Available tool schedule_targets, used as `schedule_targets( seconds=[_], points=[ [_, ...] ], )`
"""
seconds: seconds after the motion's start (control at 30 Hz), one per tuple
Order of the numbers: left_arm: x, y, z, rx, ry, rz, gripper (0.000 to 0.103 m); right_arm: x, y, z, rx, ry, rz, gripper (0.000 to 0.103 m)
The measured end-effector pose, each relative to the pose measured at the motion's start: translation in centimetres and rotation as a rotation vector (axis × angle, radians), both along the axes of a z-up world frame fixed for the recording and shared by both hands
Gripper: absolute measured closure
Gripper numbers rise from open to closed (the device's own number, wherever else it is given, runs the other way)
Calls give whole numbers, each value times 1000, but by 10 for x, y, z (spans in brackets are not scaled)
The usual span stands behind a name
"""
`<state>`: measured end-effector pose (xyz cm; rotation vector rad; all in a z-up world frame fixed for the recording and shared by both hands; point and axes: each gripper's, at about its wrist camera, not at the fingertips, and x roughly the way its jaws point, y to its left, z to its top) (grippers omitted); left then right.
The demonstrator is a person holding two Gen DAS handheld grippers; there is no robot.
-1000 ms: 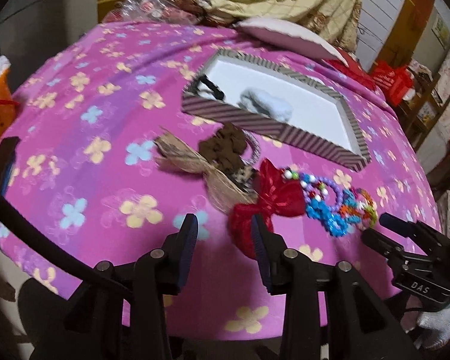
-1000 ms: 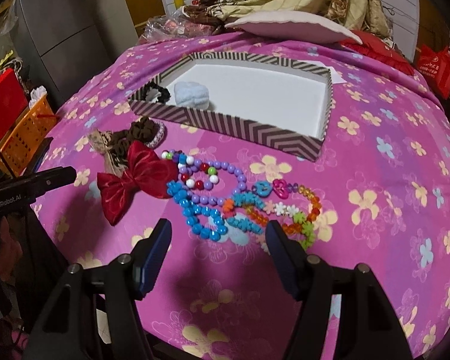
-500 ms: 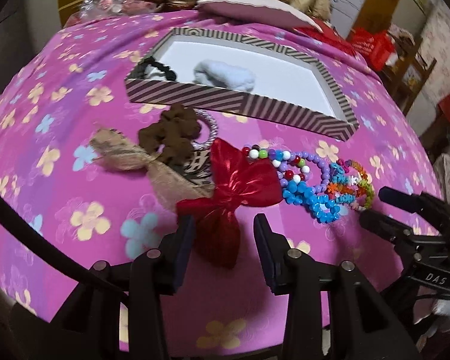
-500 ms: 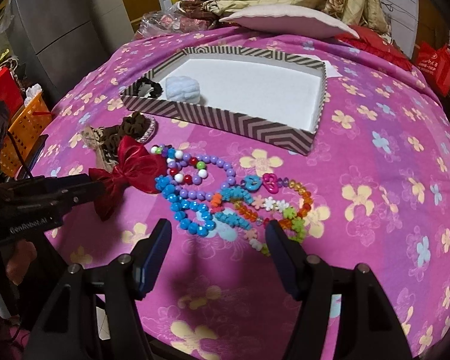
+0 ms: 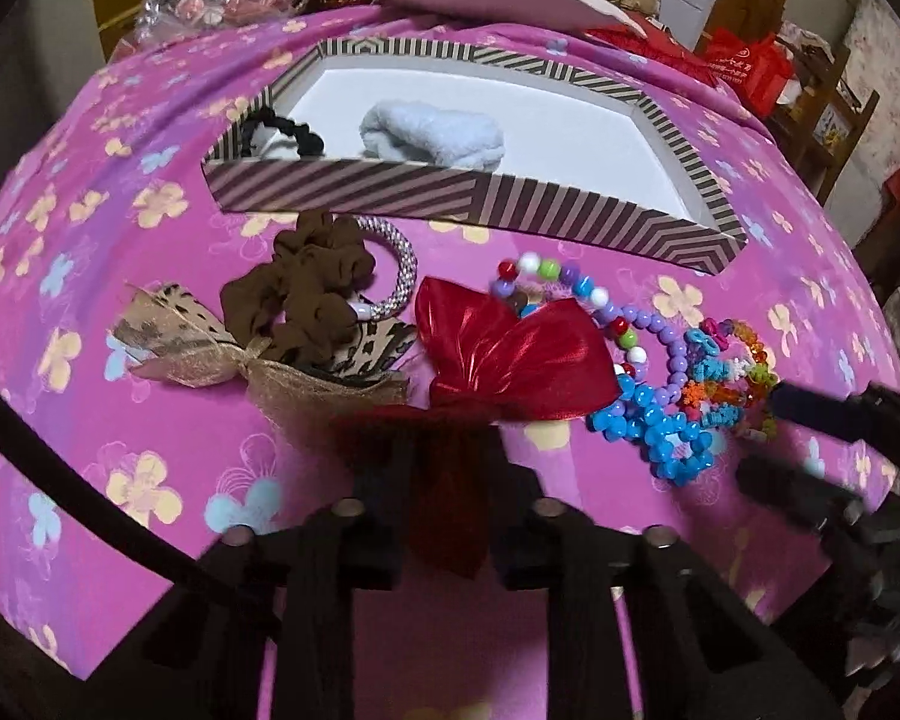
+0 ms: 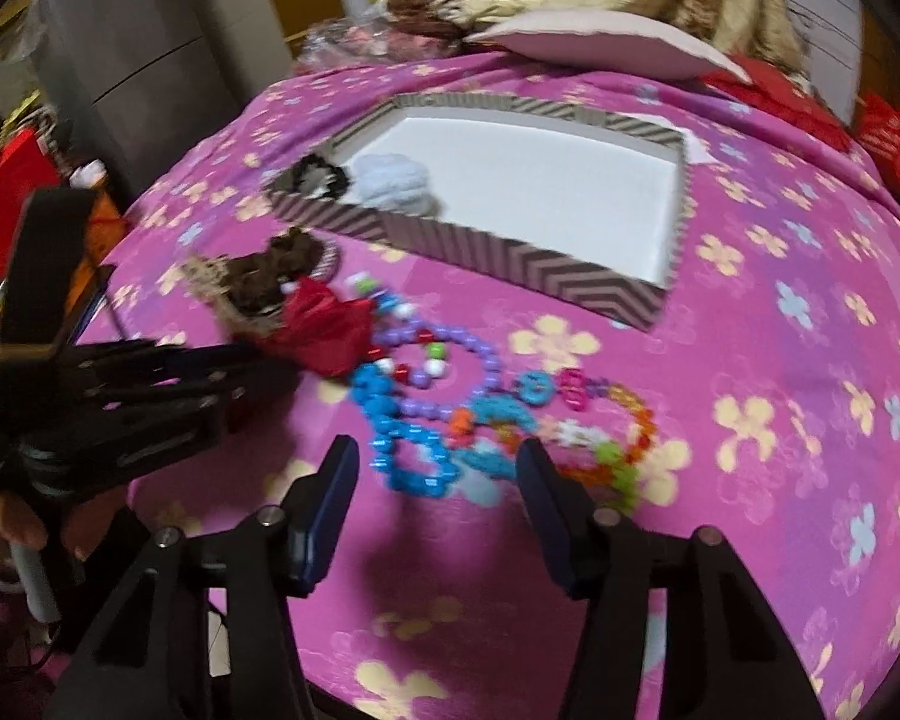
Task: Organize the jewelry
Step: 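Grasp the red satin bow with the left tool while the right tool grasps the blue bead bracelet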
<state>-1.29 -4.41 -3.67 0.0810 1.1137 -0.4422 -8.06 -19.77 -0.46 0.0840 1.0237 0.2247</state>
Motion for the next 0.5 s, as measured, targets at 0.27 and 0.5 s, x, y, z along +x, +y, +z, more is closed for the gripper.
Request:
schedule_targets(
  seconds=[0.27,0.5],
  points=[
    [-4,15,6,-63,20,18,82,19,25,-24,-14,32,60,74],
    [-12,27,21,-102,17,26,82,27,27,-32,-20,31,63,94]
  ],
)
